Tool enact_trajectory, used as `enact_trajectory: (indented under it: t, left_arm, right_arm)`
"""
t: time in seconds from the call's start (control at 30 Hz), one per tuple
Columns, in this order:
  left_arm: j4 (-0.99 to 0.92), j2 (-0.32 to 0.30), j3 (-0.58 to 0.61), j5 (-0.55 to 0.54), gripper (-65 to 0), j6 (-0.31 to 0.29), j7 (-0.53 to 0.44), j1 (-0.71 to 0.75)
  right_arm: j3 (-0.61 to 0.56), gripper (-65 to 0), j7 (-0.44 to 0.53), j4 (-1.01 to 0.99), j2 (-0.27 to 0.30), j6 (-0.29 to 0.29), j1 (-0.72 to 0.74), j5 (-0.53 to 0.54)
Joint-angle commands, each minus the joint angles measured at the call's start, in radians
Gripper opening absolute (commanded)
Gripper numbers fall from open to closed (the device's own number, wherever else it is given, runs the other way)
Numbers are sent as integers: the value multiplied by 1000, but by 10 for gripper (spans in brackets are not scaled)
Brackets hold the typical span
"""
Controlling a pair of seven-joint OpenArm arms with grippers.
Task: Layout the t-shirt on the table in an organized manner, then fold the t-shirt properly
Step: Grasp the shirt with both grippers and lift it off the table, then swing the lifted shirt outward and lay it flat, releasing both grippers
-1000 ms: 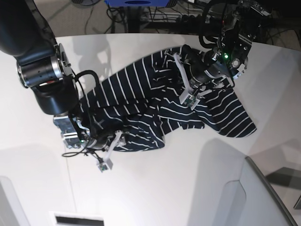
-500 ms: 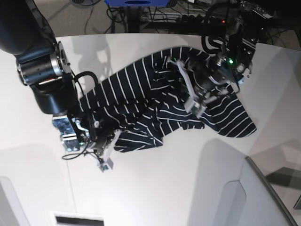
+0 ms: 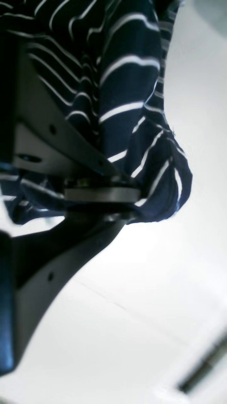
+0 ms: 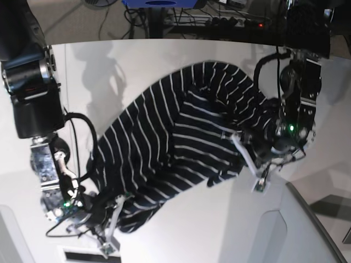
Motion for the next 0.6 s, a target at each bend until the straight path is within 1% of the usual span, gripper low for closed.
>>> enact_trajectory:
  t: [0.0,0.1,0.13,0.3,0.37,0.43,0.57]
  left_arm:
    - [10,-15,-8,8,-650,1,-18,-45]
    - [-10,-21,-8,9,-650,1,-18,-120]
    - [-15,-32,-6,9,-650,1,-18,-140]
    - [-53,-53,-8,12,-650,1,-18,-236]
    - [-71,-60,1,54,-650,1,-20,-272]
    - [-81,-49,1,120,-650,0,-20,-308]
    - [-82,-23,3,224,-650,-2,-90,-344]
  right_arm:
    - [7,-650,12,46,19,-5,38,2]
    - [9,-650,1,129,52,-5,40,2]
    - [15,-650,-4,152,62,-5,40,2]
    - [138,-650,-33,246,75,-2,37,2]
    - [179,-650,-33,273,75,-2,40,2]
    - [204,-650,-40,305,75,-2,44,2]
    - [210,-650,-91,384,77,-2,66,2]
